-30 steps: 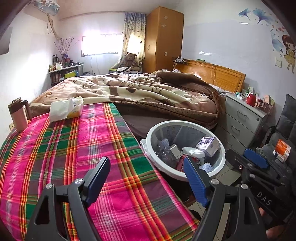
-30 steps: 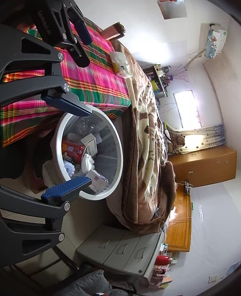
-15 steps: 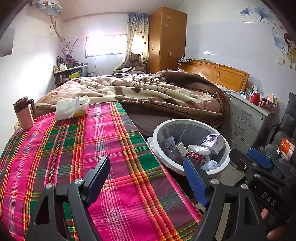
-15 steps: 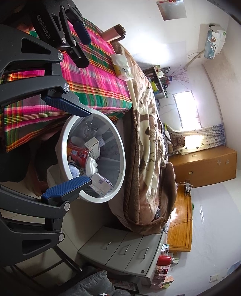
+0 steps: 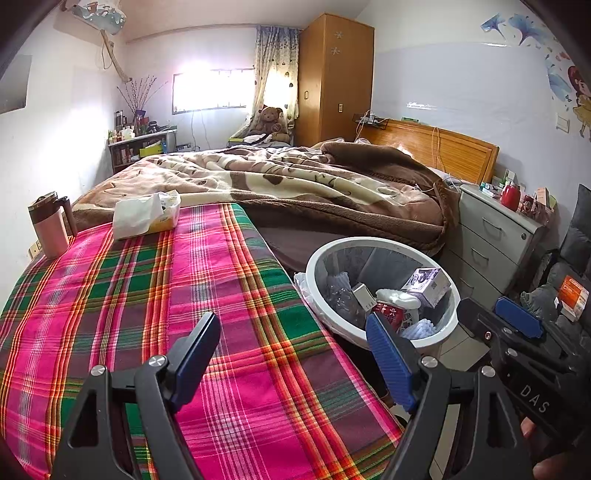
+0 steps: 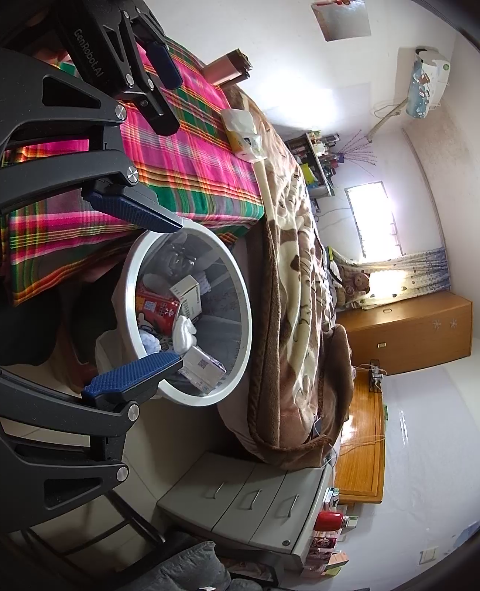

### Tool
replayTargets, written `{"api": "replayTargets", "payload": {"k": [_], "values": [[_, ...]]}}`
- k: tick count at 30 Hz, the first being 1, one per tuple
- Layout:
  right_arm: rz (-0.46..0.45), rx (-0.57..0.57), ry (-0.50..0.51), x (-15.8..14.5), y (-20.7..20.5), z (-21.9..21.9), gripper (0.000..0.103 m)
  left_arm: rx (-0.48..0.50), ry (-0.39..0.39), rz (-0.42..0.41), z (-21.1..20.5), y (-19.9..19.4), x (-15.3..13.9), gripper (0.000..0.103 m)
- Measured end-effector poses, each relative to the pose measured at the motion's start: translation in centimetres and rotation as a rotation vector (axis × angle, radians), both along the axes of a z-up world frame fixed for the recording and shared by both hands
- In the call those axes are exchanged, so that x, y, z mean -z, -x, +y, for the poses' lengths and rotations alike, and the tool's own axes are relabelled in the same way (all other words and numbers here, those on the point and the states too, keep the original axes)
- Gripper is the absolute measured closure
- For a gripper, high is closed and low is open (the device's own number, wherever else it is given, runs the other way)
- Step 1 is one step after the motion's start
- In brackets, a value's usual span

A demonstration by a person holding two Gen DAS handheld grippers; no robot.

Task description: Collect trash

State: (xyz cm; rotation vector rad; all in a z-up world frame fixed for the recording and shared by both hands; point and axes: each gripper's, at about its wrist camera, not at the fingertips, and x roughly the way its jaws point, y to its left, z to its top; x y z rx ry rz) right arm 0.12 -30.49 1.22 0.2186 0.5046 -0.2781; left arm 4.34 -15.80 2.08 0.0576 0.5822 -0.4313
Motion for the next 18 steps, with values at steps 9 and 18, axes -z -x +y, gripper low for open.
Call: {"api": "replayTargets", "payload": {"k": [9, 18], "values": [[0.0, 0.0, -0.001, -0.01, 0.02, -0.03, 0.034, 0.0, 0.0, -0.002, -0.03, 0.03, -0.07, 0.02], [0.001, 0.002, -0.001, -0.05, -0.02, -0.09, 0.034, -0.011, 0.004, -0.003, 0.07, 0.14, -0.21, 0.02]]}}
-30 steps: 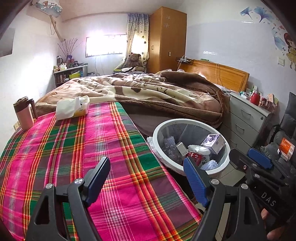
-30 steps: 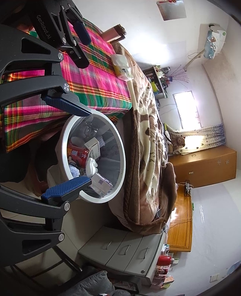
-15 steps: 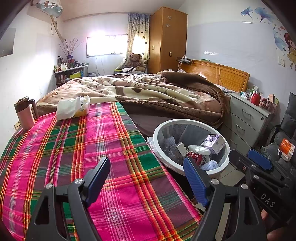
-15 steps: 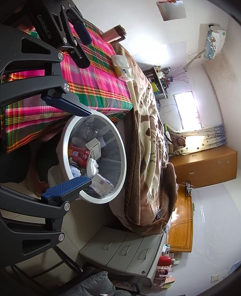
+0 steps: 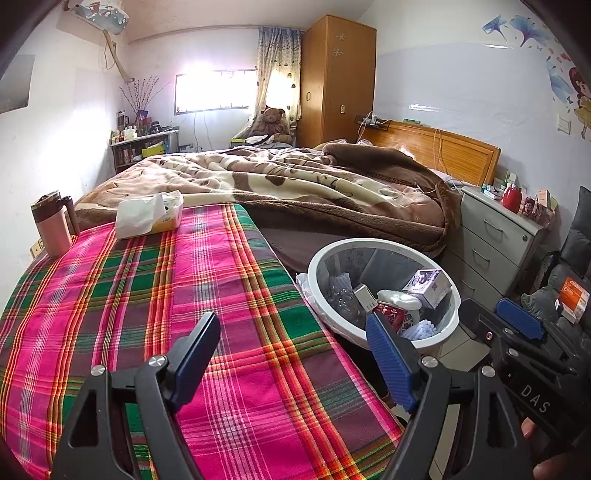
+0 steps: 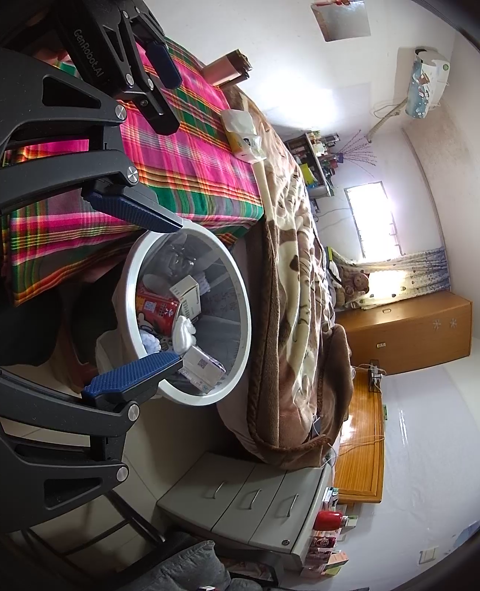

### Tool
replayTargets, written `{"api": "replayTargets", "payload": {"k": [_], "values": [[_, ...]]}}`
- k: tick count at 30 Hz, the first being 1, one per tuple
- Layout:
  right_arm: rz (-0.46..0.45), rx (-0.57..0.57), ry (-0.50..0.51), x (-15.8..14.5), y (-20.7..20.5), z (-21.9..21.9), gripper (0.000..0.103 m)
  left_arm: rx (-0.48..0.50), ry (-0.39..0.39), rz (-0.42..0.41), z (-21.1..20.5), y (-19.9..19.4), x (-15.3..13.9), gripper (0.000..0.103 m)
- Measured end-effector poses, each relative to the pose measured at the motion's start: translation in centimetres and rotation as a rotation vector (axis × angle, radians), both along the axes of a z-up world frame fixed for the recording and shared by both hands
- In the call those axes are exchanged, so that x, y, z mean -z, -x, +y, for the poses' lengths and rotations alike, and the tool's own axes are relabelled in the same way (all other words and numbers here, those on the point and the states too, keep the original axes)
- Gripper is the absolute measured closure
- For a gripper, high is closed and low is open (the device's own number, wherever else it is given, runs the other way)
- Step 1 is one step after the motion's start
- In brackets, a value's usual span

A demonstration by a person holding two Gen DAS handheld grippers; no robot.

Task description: Collect trash

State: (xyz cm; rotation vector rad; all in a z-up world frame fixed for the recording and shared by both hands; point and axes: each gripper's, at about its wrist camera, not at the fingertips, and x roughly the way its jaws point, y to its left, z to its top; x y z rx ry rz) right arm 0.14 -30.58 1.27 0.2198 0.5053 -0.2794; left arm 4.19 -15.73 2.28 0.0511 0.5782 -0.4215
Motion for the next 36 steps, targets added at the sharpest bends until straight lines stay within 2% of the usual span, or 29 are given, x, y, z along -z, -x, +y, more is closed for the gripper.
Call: {"api": "replayTargets", "payload": {"k": [36], "values": [[0.002, 0.0, -0.001, -0.04, 0.06, 0.01, 0.034, -0.004, 0.017, 0.007, 0.17, -0.05, 0.28, 0.02]]}}
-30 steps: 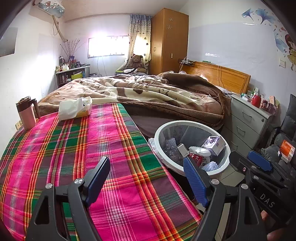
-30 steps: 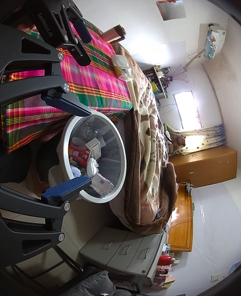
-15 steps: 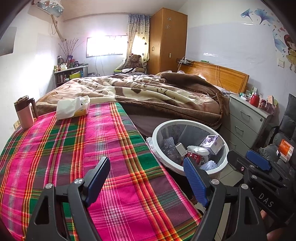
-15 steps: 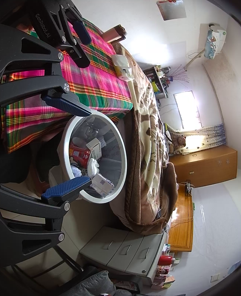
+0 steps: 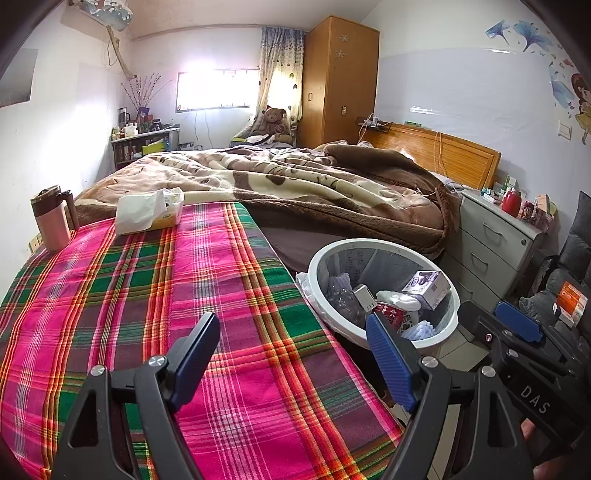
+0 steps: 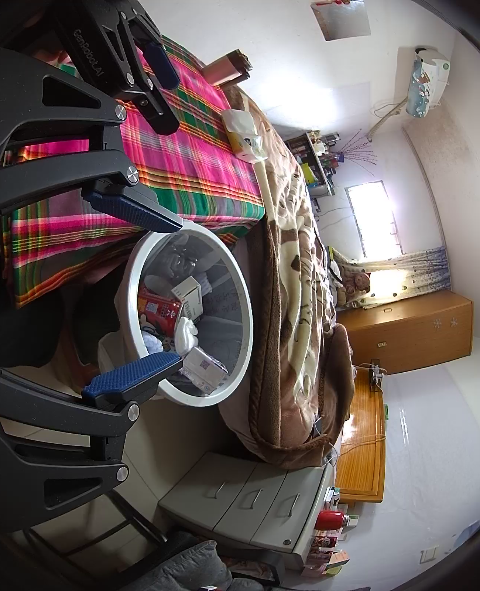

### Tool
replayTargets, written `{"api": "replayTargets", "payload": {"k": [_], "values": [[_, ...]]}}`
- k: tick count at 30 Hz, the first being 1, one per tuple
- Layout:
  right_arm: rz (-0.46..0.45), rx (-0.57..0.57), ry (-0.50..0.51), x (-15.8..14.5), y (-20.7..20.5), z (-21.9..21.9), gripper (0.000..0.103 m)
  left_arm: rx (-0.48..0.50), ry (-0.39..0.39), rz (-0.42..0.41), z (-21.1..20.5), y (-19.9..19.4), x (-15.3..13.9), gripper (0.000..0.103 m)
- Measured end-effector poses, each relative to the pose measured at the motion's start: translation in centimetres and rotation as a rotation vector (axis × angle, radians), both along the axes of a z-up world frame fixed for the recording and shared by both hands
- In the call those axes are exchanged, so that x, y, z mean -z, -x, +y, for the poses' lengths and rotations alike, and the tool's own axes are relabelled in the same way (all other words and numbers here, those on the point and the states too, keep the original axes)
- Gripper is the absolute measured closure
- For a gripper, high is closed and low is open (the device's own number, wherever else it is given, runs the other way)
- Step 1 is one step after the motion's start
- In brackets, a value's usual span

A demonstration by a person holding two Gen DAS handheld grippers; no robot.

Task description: Collect trash

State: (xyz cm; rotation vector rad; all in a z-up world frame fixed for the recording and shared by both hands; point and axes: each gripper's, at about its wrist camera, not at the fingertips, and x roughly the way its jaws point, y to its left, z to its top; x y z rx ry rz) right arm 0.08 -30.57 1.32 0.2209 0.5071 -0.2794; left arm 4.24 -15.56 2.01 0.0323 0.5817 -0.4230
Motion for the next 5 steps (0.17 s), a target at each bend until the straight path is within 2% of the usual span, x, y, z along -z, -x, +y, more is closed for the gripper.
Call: {"api": "replayTargets", "payload": {"k": [5], "values": [[0.0, -0.002, 0.0, 0.01, 0.13, 0.28, 0.034, -0.01, -0.008, 0.003, 0.03, -0.09, 0.06, 0.02]]}}
